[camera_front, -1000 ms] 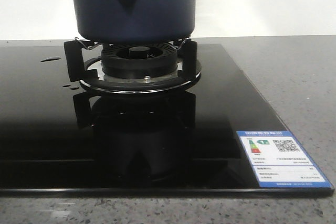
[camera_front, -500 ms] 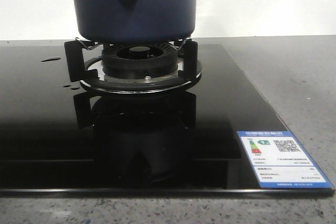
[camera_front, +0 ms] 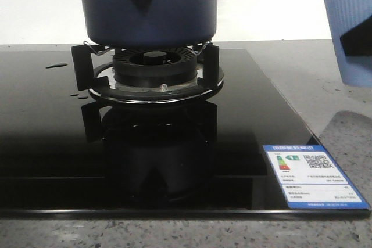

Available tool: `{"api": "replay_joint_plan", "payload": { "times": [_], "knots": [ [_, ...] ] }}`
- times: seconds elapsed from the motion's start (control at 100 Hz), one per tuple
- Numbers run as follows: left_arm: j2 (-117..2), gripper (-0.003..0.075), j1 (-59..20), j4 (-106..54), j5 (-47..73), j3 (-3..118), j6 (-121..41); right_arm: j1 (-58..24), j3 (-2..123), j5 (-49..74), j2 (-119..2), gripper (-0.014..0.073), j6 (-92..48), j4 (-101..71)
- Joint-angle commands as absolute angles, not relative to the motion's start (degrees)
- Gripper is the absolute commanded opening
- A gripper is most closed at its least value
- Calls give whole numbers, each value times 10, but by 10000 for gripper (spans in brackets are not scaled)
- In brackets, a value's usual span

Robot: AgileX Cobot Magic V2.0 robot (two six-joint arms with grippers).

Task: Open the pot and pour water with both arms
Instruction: 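Return the cup upright to the counter with the right gripper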

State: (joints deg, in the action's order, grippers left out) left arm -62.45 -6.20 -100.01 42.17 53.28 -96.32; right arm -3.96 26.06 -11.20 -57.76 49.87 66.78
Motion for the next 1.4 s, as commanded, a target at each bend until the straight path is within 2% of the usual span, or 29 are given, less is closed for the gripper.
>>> {"api": "replay_joint_plan", "payload": {
  "times": [0.0,0.4,0.47,0.58,0.69,0.92,1.39],
  "knots": [
    [-626,295,-84,-1042,445,567,-975,-33,272,-143,-584,297,499,669],
    [-654,295,-116,-1039,443,577,-988,-33,271,-149,-629,314,499,652],
    [-654,295,-116,-1039,443,577,-988,-33,271,-150,-629,372,499,640],
    [-654,295,-116,-1039,443,577,-988,-33,271,-150,-628,531,499,629],
    [-654,295,-116,-1039,443,577,-988,-33,271,-148,-627,608,503,626],
    [-659,295,-116,-1039,442,580,-988,-33,271,-144,-568,610,508,626],
    [-742,296,-119,-1011,486,657,-988,-33,271,-97,-361,610,524,620]
  ]
}}
